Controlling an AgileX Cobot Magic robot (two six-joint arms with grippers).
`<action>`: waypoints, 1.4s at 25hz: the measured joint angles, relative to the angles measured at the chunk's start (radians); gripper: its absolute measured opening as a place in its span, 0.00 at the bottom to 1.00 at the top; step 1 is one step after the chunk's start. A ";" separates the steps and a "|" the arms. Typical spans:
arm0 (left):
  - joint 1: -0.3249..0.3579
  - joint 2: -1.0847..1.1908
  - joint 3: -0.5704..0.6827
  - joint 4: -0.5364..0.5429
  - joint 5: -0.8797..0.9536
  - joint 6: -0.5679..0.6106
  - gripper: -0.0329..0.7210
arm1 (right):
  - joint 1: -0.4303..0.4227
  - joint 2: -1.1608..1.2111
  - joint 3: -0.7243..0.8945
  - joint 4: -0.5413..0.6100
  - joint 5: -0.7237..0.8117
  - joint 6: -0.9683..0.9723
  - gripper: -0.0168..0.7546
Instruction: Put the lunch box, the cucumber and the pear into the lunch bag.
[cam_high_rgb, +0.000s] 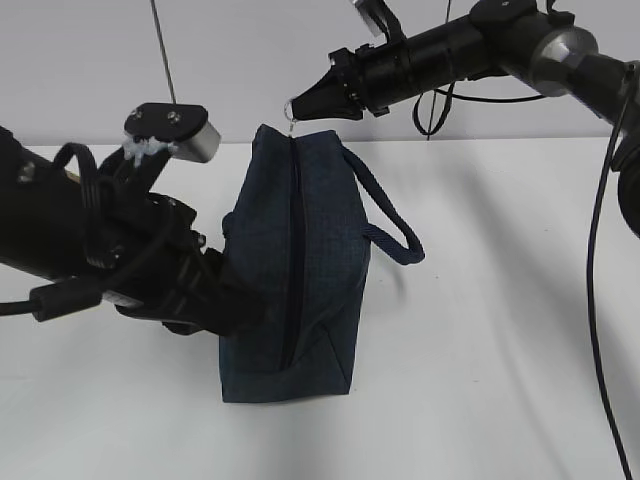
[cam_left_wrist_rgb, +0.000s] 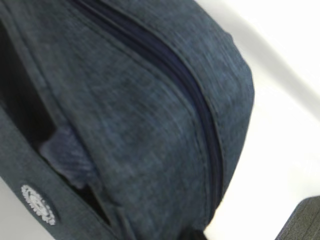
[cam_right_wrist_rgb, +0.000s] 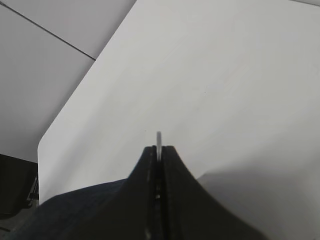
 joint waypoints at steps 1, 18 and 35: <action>0.008 -0.005 -0.002 -0.001 0.005 -0.008 0.33 | 0.000 0.001 0.000 0.000 0.000 0.005 0.02; 0.158 -0.072 -0.125 -0.080 -0.124 -0.037 0.53 | 0.000 0.011 0.000 0.000 -0.005 0.027 0.02; 0.159 0.275 -0.407 -0.080 -0.158 -0.038 0.53 | 0.000 0.012 0.000 0.015 -0.007 0.094 0.02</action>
